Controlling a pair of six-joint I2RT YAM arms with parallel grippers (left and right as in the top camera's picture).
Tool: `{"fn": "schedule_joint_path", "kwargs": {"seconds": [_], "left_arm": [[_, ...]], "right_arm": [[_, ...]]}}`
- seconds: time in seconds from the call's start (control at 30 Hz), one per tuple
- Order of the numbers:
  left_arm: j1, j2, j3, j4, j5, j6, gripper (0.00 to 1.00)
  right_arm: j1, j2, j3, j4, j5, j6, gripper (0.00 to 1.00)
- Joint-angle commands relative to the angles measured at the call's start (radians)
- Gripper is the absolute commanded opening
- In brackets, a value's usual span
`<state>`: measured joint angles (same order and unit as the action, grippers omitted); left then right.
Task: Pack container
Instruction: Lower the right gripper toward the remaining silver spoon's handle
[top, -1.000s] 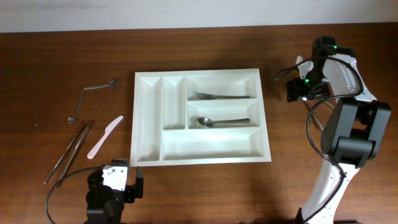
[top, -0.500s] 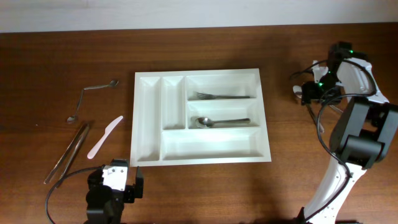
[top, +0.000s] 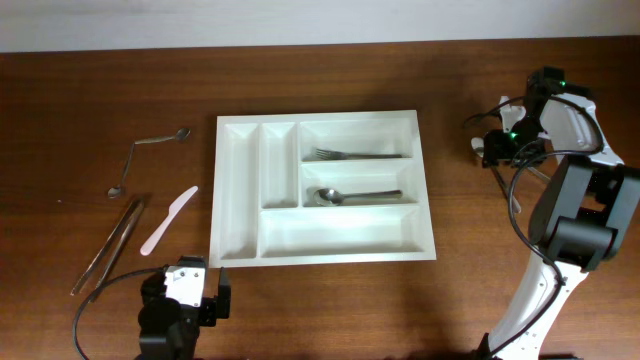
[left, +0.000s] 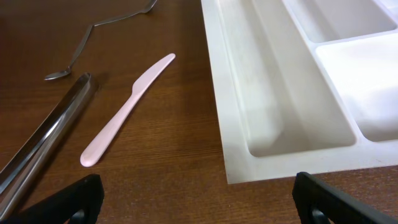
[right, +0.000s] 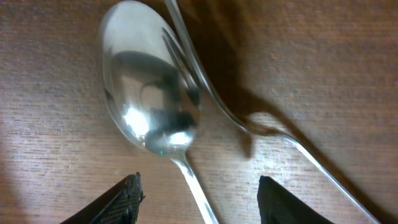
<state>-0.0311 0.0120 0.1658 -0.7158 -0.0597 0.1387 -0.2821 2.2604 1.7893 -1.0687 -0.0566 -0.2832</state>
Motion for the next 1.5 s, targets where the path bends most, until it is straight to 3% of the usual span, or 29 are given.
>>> {"fn": "schedule_joint_path", "kwargs": {"seconds": [0.0, 0.4, 0.67, 0.83, 0.97, 1.03, 1.3, 1.47], "left_arm": [[-0.003, -0.007, -0.003, -0.004, -0.008, 0.013, 0.99], [-0.003, -0.007, -0.003, -0.004, -0.008, 0.013, 0.99], [-0.003, -0.007, -0.003, -0.004, -0.008, 0.013, 0.99], [-0.003, -0.007, -0.003, -0.004, -0.008, 0.013, 0.99], [-0.003, -0.007, -0.003, -0.004, -0.008, 0.013, 0.99], [-0.003, -0.007, -0.003, -0.004, -0.008, 0.013, 0.99], [-0.003, -0.007, -0.003, -0.004, -0.008, 0.013, 0.99], [-0.003, -0.007, -0.003, -0.004, -0.008, 0.013, 0.99]], "right_arm": [[0.007, 0.007, -0.023, 0.019, 0.017, -0.042, 0.62], [0.007, 0.024, -0.023, 0.083, 0.018, -0.087, 0.66], [0.017, 0.025, -0.024, 0.082, -0.011, -0.087, 0.41], [0.034, 0.025, -0.024, 0.082, -0.011, -0.086, 0.38], [0.047, 0.026, -0.024, 0.082, -0.011, -0.086, 0.17], [0.053, 0.026, -0.024, 0.082, -0.011, -0.086, 0.11], [0.060, 0.026, -0.024, 0.080, -0.011, -0.082, 0.11], [0.060, 0.026, -0.024, 0.086, -0.011, -0.082, 0.40]]}}
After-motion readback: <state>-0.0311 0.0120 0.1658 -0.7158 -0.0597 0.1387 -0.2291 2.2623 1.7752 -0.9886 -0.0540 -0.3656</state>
